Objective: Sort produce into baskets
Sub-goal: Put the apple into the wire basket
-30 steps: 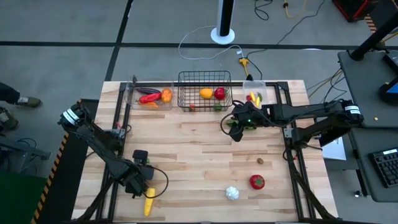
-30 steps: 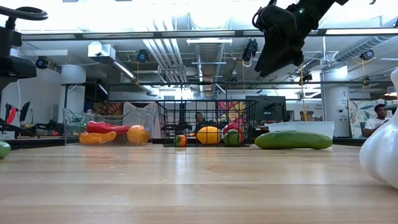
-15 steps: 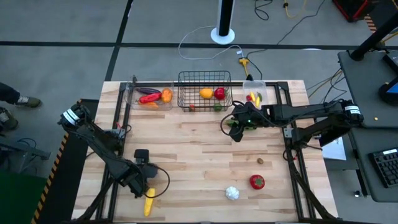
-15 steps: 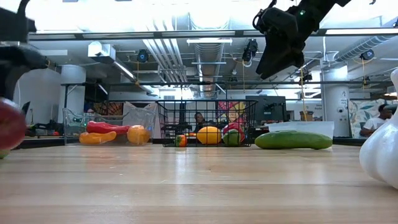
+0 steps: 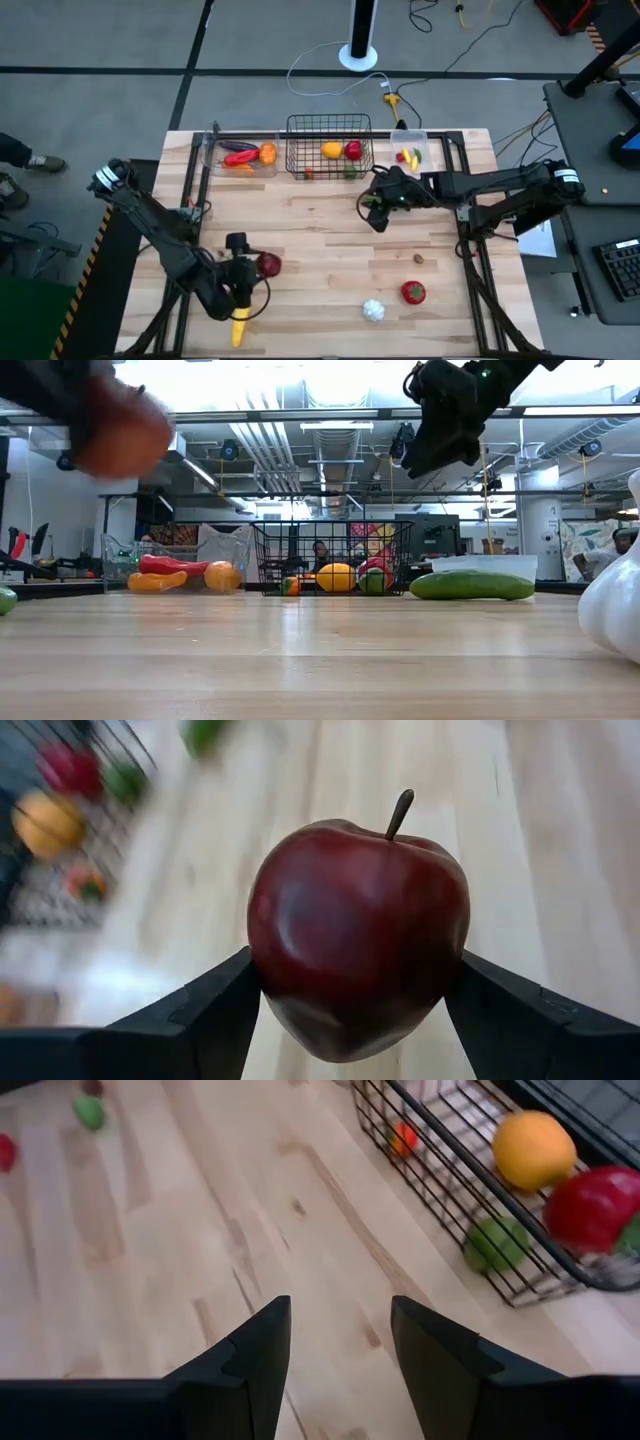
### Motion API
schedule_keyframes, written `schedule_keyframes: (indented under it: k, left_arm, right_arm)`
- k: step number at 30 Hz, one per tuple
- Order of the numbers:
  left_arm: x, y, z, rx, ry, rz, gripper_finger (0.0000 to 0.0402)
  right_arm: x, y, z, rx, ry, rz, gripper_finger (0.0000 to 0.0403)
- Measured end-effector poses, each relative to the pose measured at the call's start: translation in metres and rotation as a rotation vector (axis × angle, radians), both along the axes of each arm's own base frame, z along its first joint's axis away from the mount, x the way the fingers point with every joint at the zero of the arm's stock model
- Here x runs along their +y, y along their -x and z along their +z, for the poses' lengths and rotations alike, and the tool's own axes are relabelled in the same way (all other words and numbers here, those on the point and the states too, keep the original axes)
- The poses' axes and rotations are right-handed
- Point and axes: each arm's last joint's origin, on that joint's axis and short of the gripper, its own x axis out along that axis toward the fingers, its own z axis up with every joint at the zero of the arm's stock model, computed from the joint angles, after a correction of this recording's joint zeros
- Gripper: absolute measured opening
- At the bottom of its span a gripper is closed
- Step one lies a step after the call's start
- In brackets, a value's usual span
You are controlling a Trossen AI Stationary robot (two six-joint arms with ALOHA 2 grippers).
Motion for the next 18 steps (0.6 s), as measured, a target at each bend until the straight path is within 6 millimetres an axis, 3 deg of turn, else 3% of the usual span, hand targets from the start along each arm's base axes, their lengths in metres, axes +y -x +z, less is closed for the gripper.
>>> schedule_keyframes:
  k: [6, 10, 18]
  left_arm:
    - [-0.003, -0.009, 0.023, -0.258, -0.086, 0.002, 0.0269]
    - [-0.008, -0.015, 0.030, -0.334, -0.129, -0.033, 0.0269]
    - [-0.012, -0.021, 0.021, -0.480, -0.113, -0.094, 0.0269]
  right_arm:
    - [0.014, -0.008, 0.005, -0.110, 0.053, 0.098, 0.0167]
    - [0.029, -0.013, 0.004, -0.250, 0.117, 0.195, 0.0167]
    - [0.057, -0.010, -0.008, -0.486, 0.231, 0.356, 0.0167]
